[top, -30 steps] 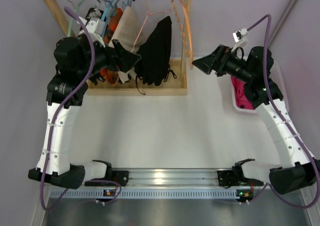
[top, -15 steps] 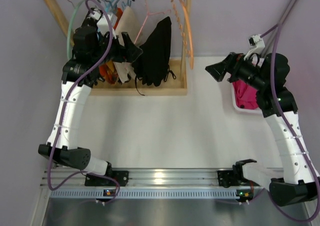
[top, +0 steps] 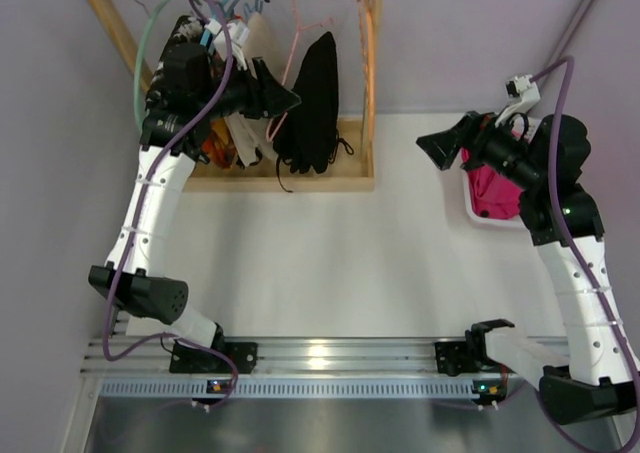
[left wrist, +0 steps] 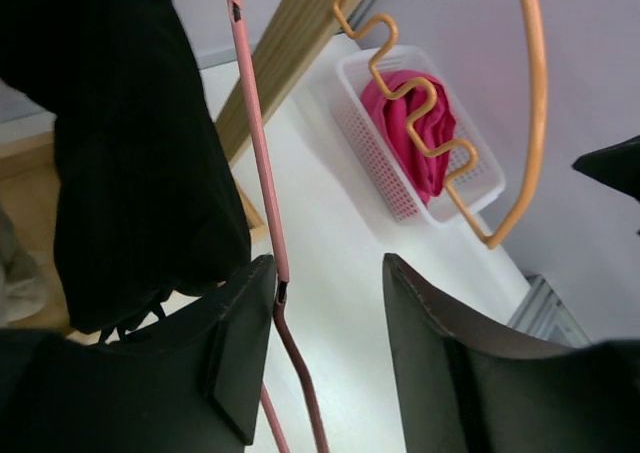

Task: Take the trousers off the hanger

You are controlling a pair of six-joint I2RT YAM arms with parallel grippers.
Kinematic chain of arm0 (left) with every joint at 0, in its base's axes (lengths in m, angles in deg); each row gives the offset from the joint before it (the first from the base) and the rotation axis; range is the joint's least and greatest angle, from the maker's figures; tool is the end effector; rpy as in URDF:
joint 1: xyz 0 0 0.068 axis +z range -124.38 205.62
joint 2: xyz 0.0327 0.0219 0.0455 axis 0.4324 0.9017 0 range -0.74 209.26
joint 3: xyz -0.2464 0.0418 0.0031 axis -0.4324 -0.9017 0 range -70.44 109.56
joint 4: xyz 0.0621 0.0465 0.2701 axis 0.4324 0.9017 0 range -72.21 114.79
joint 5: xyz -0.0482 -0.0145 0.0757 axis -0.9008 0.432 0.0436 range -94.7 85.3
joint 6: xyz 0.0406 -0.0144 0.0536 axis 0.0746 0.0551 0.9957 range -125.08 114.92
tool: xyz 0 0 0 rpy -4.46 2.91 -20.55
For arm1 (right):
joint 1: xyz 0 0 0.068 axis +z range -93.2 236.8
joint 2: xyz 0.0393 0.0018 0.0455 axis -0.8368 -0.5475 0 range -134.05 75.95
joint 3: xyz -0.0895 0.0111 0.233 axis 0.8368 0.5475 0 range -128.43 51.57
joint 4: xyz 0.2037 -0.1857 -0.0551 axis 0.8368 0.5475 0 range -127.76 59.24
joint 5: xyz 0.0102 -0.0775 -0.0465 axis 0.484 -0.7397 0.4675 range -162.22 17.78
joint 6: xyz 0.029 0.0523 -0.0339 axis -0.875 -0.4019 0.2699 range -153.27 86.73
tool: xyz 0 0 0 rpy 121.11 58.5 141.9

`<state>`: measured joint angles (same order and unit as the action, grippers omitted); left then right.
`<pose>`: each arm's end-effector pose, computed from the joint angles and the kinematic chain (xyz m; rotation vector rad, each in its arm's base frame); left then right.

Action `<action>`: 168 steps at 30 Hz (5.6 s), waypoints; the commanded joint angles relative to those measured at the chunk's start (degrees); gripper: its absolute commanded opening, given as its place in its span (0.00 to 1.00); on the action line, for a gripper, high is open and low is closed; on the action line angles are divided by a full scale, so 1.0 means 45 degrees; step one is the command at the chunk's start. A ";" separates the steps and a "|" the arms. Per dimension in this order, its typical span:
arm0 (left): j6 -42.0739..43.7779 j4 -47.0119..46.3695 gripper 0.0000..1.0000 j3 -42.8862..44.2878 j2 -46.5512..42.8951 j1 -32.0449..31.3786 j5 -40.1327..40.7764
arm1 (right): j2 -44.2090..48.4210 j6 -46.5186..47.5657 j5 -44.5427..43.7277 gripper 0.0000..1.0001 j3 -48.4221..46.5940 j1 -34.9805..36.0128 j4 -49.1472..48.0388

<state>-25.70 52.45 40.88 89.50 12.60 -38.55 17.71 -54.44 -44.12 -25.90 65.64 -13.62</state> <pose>0.3479 -0.1123 0.4772 0.3141 1.8425 -0.9435 0.2405 0.0638 0.4515 -0.2015 1.6969 0.7983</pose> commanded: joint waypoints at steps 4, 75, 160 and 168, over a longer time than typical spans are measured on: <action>-0.1198 -0.1256 0.50 -0.0617 -0.0424 -0.0271 -0.0509 | 0.0188 -0.0179 0.0065 0.99 0.0204 -0.0187 -0.0501; -1.0475 -1.2349 0.00 -0.6844 -0.4328 -0.0682 -0.1522 | 0.0540 0.1245 0.1529 0.99 0.0947 -0.0227 -0.2415; -1.0809 -1.1785 0.00 -0.9583 -0.7123 -0.0897 -0.1463 | -0.2020 0.7946 -0.6771 0.00 0.1824 0.9910 -0.7904; -1.0105 -1.0749 0.00 -1.0733 -0.7669 -0.0877 -0.1385 | -0.1610 0.7069 -0.6927 0.00 0.0499 0.9091 -0.7182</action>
<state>-74.60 5.54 -5.95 57.46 8.63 -45.54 7.22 -20.50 -75.05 -17.79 109.01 -42.86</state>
